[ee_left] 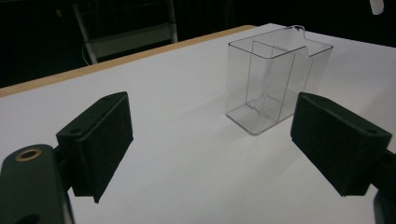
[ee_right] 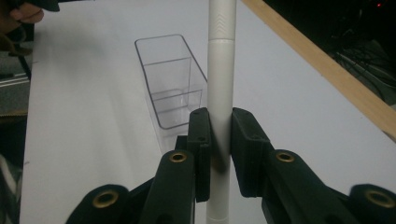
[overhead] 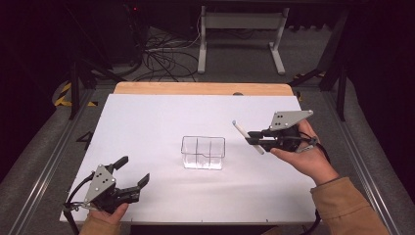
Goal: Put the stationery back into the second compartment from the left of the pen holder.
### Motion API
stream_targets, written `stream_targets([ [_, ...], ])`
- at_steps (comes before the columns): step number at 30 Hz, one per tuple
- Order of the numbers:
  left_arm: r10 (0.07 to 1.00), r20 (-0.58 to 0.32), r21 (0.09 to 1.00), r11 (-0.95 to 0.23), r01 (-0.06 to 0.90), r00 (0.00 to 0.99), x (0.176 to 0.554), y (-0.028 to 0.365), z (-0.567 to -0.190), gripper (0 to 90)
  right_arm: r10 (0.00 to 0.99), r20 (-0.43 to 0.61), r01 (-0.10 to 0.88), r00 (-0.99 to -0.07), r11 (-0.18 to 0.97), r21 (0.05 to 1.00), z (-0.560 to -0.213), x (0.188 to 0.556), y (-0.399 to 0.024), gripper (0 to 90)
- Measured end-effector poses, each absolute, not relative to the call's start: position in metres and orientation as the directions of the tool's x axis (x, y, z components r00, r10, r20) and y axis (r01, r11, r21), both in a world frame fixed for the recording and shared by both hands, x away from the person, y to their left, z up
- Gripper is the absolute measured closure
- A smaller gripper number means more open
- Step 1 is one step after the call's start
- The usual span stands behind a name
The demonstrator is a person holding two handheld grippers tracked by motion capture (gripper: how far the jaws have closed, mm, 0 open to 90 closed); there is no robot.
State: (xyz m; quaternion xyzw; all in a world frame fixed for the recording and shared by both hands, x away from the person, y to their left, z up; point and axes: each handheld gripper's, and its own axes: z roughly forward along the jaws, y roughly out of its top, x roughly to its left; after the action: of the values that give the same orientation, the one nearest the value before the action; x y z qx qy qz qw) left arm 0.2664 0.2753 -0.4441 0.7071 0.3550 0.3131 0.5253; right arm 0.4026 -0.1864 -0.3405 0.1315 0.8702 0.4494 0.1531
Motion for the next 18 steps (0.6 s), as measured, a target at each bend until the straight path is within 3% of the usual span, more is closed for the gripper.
stream_targets([
  [18,0.831,0.072,0.965,-0.198,0.173,0.552,0.266,0.275,-0.444,13.7,0.447,-0.032,0.158,-0.894,0.38,0.912,-0.333,0.398,-0.165,78.9],
])
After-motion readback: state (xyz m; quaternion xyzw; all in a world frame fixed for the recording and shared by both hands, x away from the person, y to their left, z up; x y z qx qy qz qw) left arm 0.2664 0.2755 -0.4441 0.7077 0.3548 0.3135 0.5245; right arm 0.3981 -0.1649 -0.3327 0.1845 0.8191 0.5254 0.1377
